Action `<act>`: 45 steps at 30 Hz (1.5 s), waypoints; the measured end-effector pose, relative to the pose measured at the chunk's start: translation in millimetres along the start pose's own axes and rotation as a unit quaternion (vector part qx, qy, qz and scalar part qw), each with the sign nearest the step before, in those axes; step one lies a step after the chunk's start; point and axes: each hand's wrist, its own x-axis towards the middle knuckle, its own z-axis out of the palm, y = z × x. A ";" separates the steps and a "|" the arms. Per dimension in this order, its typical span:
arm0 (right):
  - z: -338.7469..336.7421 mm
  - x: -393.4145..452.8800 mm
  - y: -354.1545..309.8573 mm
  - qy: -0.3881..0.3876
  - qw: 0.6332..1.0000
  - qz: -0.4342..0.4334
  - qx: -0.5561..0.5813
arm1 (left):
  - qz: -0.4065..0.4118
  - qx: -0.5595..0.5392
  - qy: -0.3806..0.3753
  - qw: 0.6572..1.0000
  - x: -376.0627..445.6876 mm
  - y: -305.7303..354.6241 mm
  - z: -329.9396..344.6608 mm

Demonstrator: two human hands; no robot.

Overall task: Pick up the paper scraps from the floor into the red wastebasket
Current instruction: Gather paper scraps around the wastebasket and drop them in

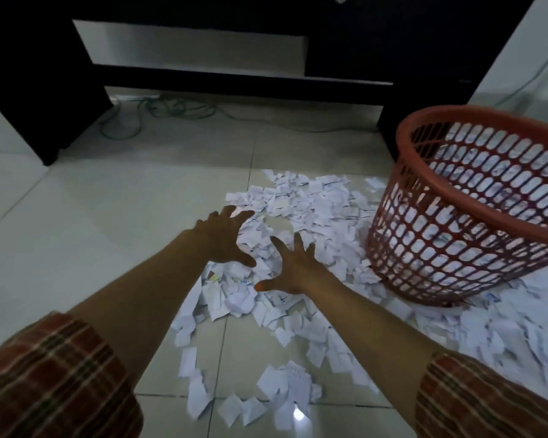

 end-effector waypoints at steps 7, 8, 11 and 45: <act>23.9 38.5 -2.2 -0.005 0.997 0.024 -0.072 | 0.000 0.038 -0.044 0.998 8.9 2.5 25.9; 27.8 41.6 -0.4 -0.019 0.996 0.019 -0.082 | 0.001 0.037 -0.051 0.998 10.8 2.4 30.1; 33.0 43.7 3.7 -0.002 0.996 -0.005 -0.091 | -0.002 0.026 -0.077 0.997 18.5 2.1 43.7; -45.4 -51.9 61.9 0.337 0.922 -0.180 0.069 | 0.111 -0.154 0.212 0.959 34.2 46.5 1.3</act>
